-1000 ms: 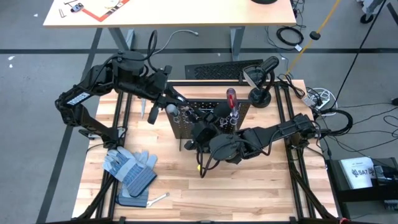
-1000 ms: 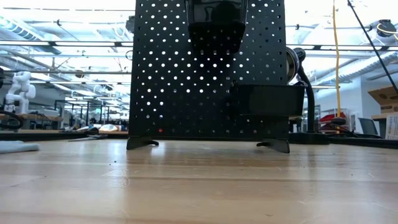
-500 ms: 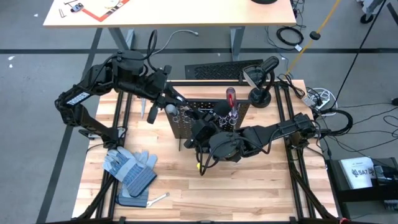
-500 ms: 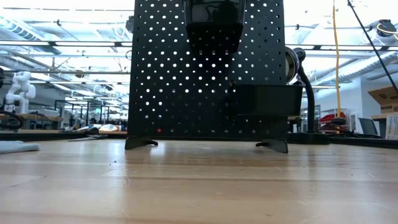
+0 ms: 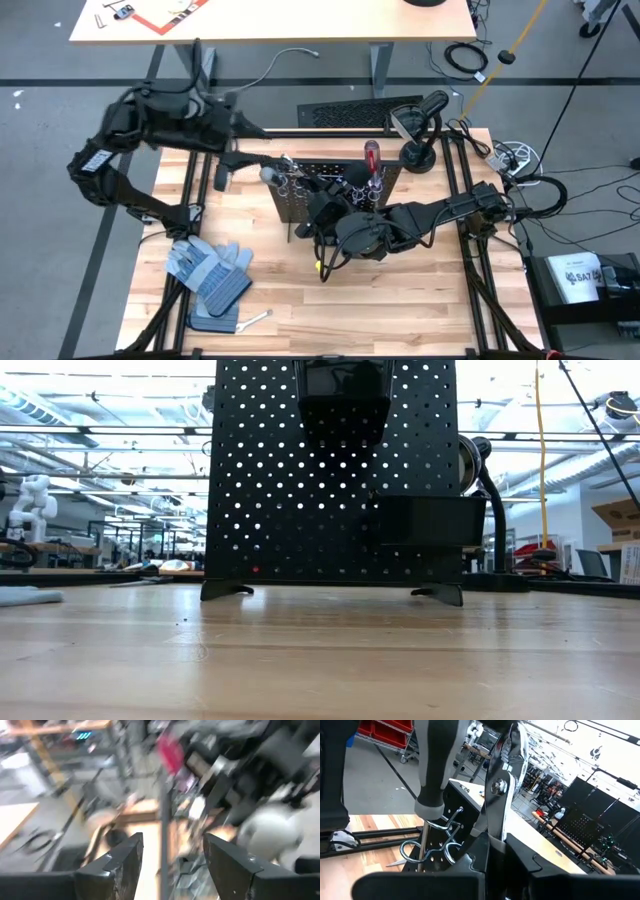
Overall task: Hang tools onto peg board
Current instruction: Unhang the black pliers from the black peg board
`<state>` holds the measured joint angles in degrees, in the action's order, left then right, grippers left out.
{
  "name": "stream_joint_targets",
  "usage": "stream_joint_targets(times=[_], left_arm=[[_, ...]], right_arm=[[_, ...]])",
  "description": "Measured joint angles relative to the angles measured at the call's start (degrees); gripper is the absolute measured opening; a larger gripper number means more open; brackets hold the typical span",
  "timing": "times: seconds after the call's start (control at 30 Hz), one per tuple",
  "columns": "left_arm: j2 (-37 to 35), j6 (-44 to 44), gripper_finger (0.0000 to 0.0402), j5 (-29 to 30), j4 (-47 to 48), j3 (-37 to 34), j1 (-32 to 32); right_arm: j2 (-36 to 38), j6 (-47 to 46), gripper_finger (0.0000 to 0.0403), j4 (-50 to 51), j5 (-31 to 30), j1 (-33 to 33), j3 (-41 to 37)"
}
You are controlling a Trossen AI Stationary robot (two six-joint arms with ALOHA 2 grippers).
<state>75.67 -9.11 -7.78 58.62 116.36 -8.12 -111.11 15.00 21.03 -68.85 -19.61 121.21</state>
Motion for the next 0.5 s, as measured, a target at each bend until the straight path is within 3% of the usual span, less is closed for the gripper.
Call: stream_joint_targets(times=[0.07,0.23,0.37,0.5], left_arm=[[-1.30,-0.36,0.0217,2.98,5.01,0.00,-0.02],[-4.00,2.71,0.0218,3.31,10.68,-1.97,0.00],[-7.78,4.27,0.0218,3.59,10.30,-8.76,0.00],[-13.17,4.33,0.0218,3.99,3.82,-19.63,0.00]], right_arm=[[0.00,-0.20,0.0025,0.12,-0.02,-0.13,0.00],[0.00,-0.23,0.0025,0.14,-0.08,-0.16,-0.02],[0.00,-0.38,0.0025,0.05,-0.08,-0.40,-0.02],[-0.02,-0.37,0.0025,0.02,-0.12,-0.50,-0.04]])
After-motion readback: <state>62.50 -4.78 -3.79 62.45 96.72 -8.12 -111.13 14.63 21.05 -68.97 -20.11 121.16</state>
